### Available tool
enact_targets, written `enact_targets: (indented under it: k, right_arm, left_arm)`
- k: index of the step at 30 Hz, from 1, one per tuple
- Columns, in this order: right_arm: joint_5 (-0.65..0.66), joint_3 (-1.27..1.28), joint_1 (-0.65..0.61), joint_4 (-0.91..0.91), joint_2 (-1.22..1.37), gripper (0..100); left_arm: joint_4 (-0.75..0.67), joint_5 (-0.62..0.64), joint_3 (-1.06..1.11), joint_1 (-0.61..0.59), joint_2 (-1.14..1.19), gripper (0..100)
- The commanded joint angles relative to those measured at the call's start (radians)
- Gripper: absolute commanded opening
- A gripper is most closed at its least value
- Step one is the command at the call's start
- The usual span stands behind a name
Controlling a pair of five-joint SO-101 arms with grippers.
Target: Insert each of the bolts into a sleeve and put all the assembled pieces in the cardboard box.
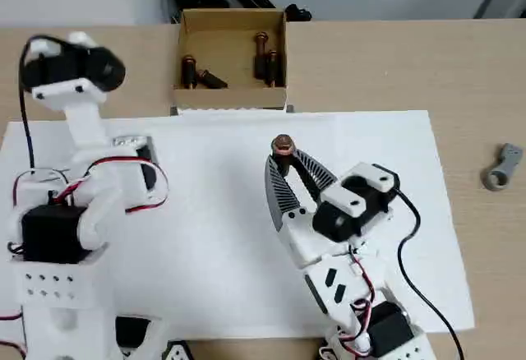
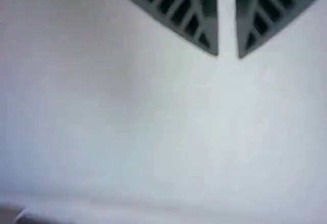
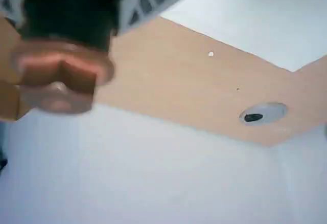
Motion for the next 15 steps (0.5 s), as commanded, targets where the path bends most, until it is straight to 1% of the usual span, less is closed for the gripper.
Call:
enact_targets:
  k: [1,5,7,11,15]
  right_arm:
    - [-0.009,-0.163,0.007,-0.033,0.117,0.4]
    - [-0.009,-0.308,0.007,-0.051,0.314,0.4]
    - [-0.009,-0.361,0.007,-0.105,0.404,0.4]
    - [-0.009,-0.419,0.007,-0.259,0.579,0.4]
    - [-0.009,-0.483,0.021,-0.349,0.754,0.4]
  left_arm:
    - [0.060,-0.002,0.022,-0.031,-0.017,1]
    - [0.077,-0.002,0.048,-0.031,-0.017,1]
    - [0.072,-0.006,0.050,-0.031,-0.017,1]
    - [0.078,-0.081,0.050,-0.031,-0.017,1]
    - [0.078,-0.112,0.050,-0.031,-0.018,1]
